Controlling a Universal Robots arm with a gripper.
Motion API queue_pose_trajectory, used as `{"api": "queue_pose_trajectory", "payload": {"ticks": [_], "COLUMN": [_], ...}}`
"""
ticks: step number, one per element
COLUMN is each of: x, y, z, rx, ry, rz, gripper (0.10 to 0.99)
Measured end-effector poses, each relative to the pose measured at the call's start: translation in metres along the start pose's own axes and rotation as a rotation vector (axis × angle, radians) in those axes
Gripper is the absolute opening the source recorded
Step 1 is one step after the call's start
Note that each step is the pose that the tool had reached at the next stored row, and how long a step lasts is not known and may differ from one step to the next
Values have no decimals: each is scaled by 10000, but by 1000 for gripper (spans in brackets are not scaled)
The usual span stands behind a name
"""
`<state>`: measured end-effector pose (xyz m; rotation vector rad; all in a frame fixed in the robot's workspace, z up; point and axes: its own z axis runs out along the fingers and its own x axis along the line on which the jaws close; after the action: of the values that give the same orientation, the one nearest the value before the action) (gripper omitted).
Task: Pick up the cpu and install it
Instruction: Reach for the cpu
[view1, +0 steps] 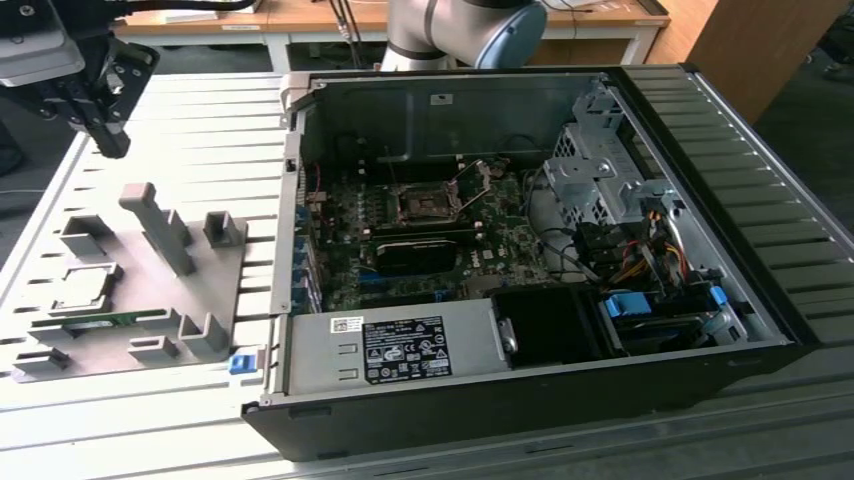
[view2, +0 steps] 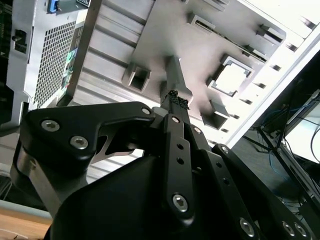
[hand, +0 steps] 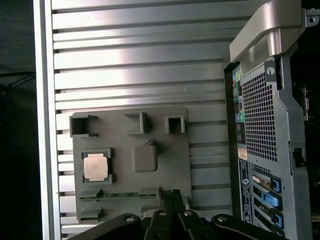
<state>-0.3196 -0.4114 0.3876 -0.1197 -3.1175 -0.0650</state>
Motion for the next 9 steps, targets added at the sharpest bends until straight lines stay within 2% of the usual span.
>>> {"api": "queue_pose_trajectory", "payload": {"ticks": [9], "x": [151], "y": [-15], "z": [14], "rx": [0], "ry": [1], "rz": [1], "gripper": [106]}}
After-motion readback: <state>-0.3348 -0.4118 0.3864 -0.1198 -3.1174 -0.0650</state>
